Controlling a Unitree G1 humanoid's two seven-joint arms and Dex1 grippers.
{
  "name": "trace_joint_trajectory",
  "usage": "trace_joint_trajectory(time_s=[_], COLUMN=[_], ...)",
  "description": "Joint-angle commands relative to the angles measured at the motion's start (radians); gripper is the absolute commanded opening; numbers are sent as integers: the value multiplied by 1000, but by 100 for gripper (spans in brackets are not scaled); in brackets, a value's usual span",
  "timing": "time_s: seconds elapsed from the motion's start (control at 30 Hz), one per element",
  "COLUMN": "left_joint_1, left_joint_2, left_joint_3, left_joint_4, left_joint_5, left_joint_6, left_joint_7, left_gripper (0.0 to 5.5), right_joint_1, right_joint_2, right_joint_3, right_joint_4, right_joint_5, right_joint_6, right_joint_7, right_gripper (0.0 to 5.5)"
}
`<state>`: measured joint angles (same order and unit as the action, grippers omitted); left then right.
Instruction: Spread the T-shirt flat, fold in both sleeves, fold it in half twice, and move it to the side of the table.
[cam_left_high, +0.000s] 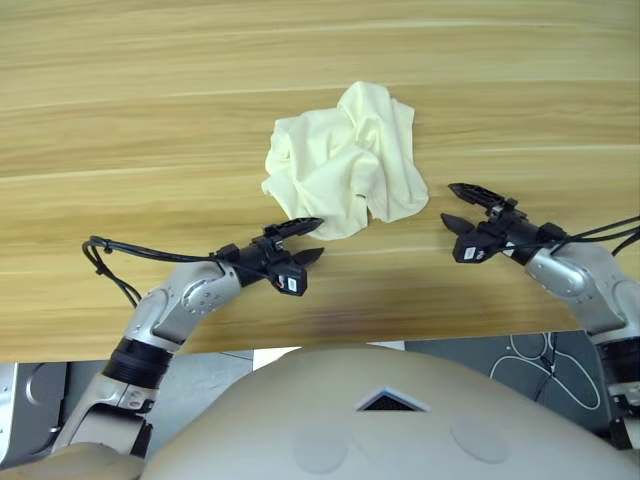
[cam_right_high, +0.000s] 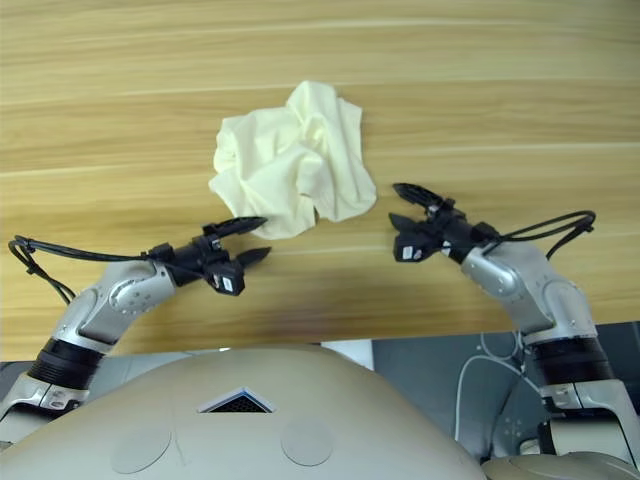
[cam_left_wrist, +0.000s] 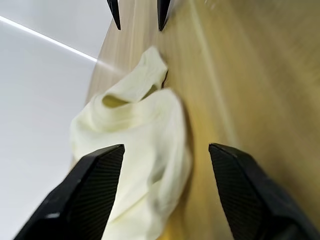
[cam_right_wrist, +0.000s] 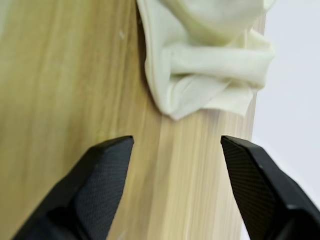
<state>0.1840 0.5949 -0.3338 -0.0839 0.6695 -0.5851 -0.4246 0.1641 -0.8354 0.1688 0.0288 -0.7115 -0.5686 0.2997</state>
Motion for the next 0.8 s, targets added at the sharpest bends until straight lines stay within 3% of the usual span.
trace_joint_trajectory(time_s=[0.03, 0.27, 0.63, 0.8], left_joint_1=[-18, -43, -77, -93], left_joint_2=[40, 56, 44, 34], left_joint_3=[4, -9, -48, -70], left_joint_4=[32, 60, 107, 123], left_joint_5=[38, 46, 38, 25], left_joint_6=[22, 35, 28, 24], left_joint_7=[10, 30, 69, 76], left_gripper=[317, 317, 317, 270], right_joint_1=[-23, -85, -87, -106], right_joint_2=[7, 27, 26, 38], right_joint_3=[82, 172, 208, 212], right_joint_4=[55, 87, 97, 123], right_joint_5=[-71, -102, -86, -82], right_joint_6=[-4, -16, -10, -10], right_joint_7=[15, -9, -28, -59], right_gripper=[325, 325, 325, 237])
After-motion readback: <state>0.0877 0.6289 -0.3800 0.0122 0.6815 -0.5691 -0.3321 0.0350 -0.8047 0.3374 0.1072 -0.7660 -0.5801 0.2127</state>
